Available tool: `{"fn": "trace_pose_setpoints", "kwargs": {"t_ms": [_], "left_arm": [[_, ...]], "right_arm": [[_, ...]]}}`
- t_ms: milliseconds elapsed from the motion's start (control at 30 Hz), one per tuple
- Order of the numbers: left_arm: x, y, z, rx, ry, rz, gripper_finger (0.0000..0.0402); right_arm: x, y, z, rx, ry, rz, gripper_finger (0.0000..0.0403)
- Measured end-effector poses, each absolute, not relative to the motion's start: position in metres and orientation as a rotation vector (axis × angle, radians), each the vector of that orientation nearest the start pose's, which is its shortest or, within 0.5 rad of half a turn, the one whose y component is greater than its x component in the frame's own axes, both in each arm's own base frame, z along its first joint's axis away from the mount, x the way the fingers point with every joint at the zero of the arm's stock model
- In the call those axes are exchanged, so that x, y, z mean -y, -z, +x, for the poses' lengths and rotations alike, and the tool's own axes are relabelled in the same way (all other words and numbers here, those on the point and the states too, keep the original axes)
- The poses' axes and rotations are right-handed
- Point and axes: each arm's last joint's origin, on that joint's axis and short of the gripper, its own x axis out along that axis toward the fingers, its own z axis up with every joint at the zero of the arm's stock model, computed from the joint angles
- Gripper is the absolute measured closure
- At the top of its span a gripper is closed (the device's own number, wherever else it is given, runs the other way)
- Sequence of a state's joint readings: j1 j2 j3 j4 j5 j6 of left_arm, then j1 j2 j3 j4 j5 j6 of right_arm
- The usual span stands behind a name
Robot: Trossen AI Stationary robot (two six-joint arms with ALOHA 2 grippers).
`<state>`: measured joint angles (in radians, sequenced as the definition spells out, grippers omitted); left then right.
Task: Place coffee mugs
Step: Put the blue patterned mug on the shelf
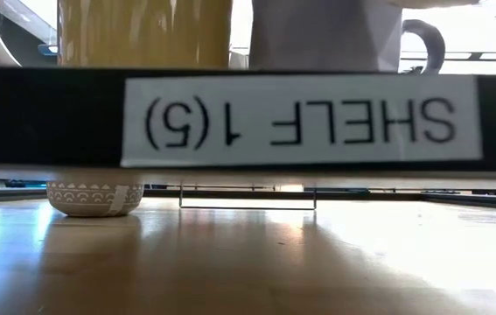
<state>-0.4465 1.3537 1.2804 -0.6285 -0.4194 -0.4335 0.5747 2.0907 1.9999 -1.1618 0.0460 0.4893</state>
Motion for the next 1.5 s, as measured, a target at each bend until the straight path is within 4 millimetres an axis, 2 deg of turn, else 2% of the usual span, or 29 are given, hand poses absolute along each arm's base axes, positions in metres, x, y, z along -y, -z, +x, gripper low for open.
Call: {"fn": "trace_pose_setpoints", "kwargs": {"t_ms": [467,700,1167,1500], "left_arm": [[0.112,-0.343,0.261,-0.626,-0.104,-0.102,0.0248],[0.112,-0.343,0.261,-0.626,-0.103,-0.098,0.0248],[0.111,-0.342,0.261,-0.624,-0.106,-0.078,0.0248],[0.111,-0.343,0.261,-0.624,-0.108,-0.078,0.0248]], "right_arm": [[-0.236,-0.279,0.358,-1.274,-0.109,0.024,0.0403],[-0.234,-0.283,0.353,-1.264,-0.031,-0.001,0.0403],[-0.234,-0.313,0.343,-1.262,-0.027,-0.019,0.0403],[-0.246,-0.301,0.334,-1.318,-0.043,-0.010,0.0403]]}}
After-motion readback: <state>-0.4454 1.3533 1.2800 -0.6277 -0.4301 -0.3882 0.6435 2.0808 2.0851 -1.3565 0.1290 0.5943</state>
